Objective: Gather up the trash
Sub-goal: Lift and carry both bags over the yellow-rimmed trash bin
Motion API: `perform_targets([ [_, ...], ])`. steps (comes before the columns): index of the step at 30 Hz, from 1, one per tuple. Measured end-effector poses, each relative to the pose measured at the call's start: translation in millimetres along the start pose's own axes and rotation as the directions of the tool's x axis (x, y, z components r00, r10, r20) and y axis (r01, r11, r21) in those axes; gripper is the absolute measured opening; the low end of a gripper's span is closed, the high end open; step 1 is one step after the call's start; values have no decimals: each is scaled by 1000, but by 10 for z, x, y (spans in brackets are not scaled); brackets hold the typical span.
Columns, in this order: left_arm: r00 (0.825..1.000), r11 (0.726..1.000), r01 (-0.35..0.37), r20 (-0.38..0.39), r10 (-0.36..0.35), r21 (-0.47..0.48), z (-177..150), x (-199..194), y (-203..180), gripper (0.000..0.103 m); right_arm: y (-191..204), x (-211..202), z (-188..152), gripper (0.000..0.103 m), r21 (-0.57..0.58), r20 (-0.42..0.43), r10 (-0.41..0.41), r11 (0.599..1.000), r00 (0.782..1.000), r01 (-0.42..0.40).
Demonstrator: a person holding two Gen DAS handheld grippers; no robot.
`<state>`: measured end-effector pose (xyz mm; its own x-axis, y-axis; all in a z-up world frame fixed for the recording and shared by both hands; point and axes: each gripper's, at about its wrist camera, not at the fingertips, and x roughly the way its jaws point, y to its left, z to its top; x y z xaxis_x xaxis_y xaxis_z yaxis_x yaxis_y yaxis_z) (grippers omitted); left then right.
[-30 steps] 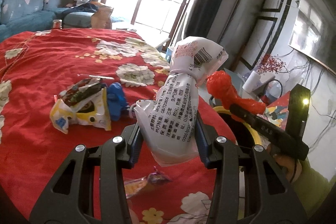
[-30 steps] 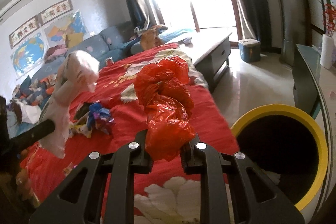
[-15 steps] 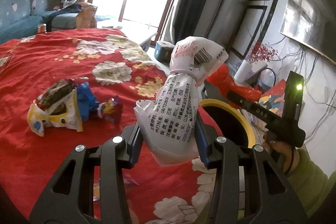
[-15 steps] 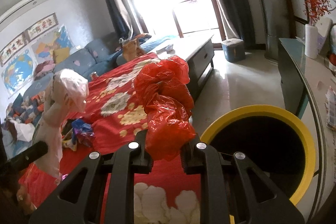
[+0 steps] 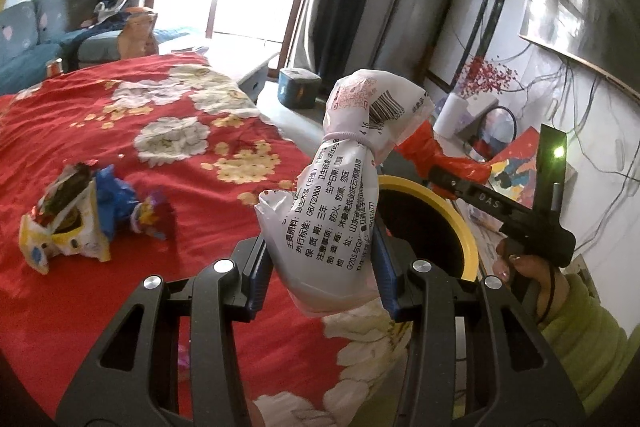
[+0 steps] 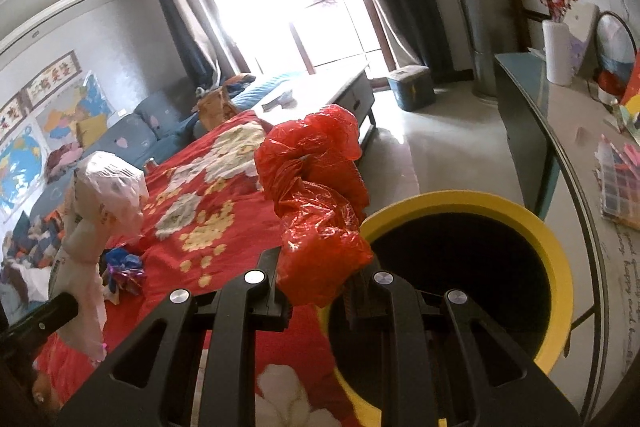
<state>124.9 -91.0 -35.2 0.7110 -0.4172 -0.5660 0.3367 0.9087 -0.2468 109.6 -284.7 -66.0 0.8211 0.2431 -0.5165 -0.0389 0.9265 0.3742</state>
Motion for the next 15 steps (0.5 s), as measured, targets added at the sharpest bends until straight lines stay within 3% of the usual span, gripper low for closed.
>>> perform_targets([
  [15, 996, 995, 38, -82, -31, 88, 12, 446, -427, 37, -526, -6, -92, 20, 73, -49, -63, 995, 997, 66],
])
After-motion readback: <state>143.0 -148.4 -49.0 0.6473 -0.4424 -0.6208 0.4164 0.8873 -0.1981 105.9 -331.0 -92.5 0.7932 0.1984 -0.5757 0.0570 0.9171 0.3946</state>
